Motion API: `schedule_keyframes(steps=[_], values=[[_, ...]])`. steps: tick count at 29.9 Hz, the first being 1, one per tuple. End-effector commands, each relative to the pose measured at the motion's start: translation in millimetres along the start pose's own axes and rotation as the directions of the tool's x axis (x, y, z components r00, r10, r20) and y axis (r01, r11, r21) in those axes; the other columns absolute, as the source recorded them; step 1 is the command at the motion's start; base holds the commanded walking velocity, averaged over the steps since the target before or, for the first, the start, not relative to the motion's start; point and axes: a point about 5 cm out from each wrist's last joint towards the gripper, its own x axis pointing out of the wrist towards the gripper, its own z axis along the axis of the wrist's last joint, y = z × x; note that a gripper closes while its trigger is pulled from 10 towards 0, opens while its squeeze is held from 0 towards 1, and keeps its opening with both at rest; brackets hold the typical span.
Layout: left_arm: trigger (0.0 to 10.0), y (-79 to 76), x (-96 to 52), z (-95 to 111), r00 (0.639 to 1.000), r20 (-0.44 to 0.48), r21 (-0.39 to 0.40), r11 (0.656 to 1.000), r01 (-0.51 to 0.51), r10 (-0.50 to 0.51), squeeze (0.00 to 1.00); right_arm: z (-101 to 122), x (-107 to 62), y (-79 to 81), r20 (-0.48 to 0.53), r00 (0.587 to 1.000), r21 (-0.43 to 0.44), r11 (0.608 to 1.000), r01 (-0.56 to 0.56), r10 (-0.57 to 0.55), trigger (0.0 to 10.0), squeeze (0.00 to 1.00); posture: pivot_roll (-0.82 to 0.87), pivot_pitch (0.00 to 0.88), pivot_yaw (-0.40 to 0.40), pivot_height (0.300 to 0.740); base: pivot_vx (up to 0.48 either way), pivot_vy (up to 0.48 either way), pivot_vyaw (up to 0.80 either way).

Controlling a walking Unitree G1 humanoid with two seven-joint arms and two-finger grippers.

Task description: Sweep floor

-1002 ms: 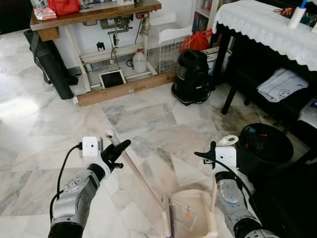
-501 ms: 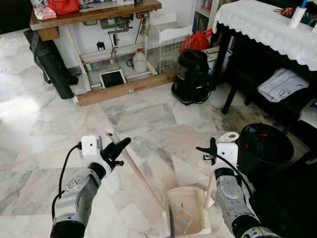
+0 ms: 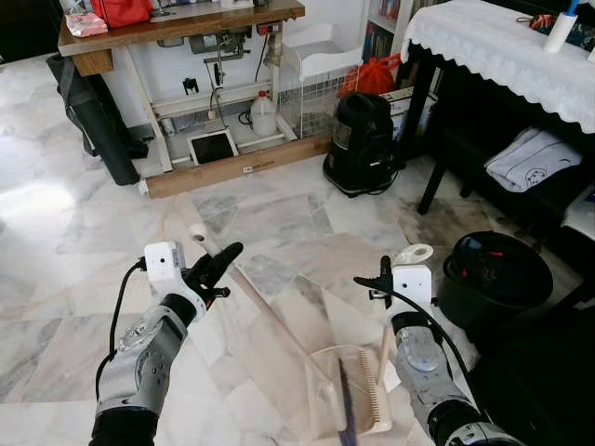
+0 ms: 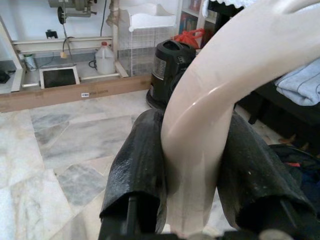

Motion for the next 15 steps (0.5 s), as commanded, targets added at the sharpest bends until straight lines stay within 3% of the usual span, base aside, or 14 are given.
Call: schedule_keyframes(steps=[1,8,15], values=[[10.0,-5.2,4.0,21,0.996,0.085,0.0,1.0,0.022,-0.022,0.0,9,5.9,1.4,0.031,1.0,0.005,1.0,-0.001,0.0,10.0,0.0,0.14,0.033,0.03,0.74,0.0,0.0,0.0],[10.0,-1.9,2.7,52,0.959,0.272,0.103,0.989,-0.11,0.078,0.0,11,7.5,-2.0,0.038,0.999,0.041,0.999,0.022,-0.024,10.0,0.0,0.13,0.024,0.03,0.74,0.0,0.0,0.0],[10.0,0.5,-2.9,85,0.884,0.445,0.225,0.937,-0.269,0.147,0.0,13,9.3,-5.5,0.035,0.998,0.072,0.997,0.041,-0.043,10.0,0.0,0.13,0.003,0.029,0.74,0.0,0.0,0.0]])
